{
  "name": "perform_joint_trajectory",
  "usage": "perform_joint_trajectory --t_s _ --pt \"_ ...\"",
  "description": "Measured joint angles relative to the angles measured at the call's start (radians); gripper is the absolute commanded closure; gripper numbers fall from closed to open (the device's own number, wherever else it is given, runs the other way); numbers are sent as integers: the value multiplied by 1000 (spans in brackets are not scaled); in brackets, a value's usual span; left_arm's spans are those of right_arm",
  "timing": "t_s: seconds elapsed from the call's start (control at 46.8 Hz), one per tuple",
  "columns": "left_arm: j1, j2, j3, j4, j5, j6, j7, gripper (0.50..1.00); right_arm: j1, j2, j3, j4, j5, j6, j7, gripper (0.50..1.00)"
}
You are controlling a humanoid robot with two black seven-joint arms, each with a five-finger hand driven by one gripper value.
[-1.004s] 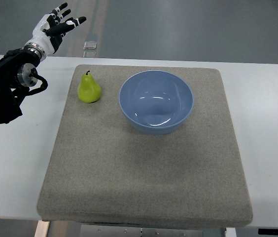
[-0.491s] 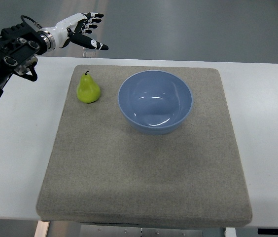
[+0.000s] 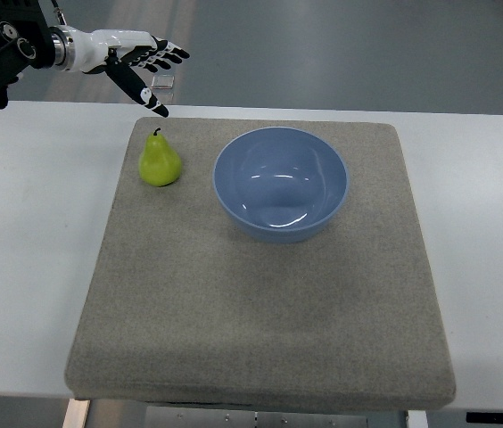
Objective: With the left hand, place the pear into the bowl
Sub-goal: 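Swing the left hand over the green pear, fingers pointing down, then close the left hand's fingers around the green pear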
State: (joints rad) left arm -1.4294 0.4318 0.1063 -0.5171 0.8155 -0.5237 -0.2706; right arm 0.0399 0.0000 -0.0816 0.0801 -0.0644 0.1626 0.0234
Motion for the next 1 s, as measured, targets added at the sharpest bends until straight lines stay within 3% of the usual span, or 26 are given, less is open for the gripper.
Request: perform_joint_trajectory --t_s 0.235,0.534,1.004 --pt "-2 84 0 -181 208 14 -11 523 0 0 0 0 0 0 0 574" --pt "30 79 1 -245 339 71 -13 523 0 0 0 0 0 0 0 574" --pt "105 63 1 -239 467 176 -29 525 0 0 0 0 0 0 0 574"
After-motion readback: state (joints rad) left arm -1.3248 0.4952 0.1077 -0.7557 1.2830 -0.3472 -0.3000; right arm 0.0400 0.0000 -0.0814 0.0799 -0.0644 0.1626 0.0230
